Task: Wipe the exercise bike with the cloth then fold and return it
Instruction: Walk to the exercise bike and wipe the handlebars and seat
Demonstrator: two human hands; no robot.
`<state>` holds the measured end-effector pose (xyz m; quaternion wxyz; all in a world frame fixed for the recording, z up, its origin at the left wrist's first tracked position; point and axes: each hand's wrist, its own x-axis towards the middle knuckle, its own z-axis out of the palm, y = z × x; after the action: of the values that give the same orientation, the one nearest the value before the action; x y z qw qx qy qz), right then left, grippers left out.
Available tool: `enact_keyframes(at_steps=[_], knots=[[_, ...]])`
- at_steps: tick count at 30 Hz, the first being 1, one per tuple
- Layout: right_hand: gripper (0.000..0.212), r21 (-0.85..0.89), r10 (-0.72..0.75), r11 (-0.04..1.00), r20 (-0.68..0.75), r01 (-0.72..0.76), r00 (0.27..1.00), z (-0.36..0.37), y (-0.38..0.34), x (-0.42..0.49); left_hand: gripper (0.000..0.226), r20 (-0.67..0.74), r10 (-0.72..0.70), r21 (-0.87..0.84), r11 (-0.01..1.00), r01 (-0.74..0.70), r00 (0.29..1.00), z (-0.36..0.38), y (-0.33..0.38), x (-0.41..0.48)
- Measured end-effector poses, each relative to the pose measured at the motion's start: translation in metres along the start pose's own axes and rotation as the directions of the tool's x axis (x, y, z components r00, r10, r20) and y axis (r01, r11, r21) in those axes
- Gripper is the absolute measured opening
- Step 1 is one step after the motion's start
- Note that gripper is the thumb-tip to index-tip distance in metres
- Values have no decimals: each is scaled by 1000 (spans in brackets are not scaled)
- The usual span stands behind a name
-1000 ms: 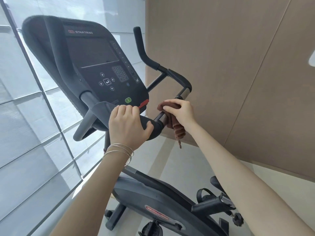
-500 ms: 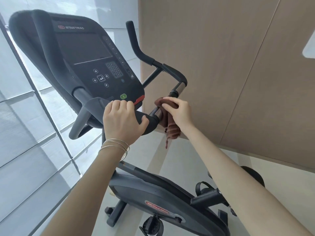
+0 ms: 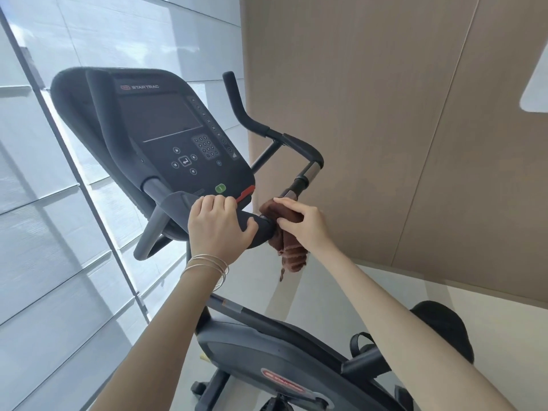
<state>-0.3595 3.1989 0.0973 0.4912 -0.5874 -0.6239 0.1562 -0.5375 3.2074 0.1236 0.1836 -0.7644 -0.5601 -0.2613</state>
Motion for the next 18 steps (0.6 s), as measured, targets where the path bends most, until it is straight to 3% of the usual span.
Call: enact_keyframes(at_steps=[5,8,13,18], knots=[[33,118,163,983,-176,-143,971,-2,15,5,40,13,1,-7,1000,-1,1000,-1,0,-2],[34,111,232,969,-125,-219,965,-7,34,-8,40,8,-2,-3,1000,2,1000,0,0,-1],[29,38,125,991,44,-127,991,15,41,-32,41,-10,-1,10,1000,1,1000,1,0,0],[30,239,204,953,-61,-184,977,42,29,-26,44,-25,6,16,1000,-5,1000,2,-1,-1]])
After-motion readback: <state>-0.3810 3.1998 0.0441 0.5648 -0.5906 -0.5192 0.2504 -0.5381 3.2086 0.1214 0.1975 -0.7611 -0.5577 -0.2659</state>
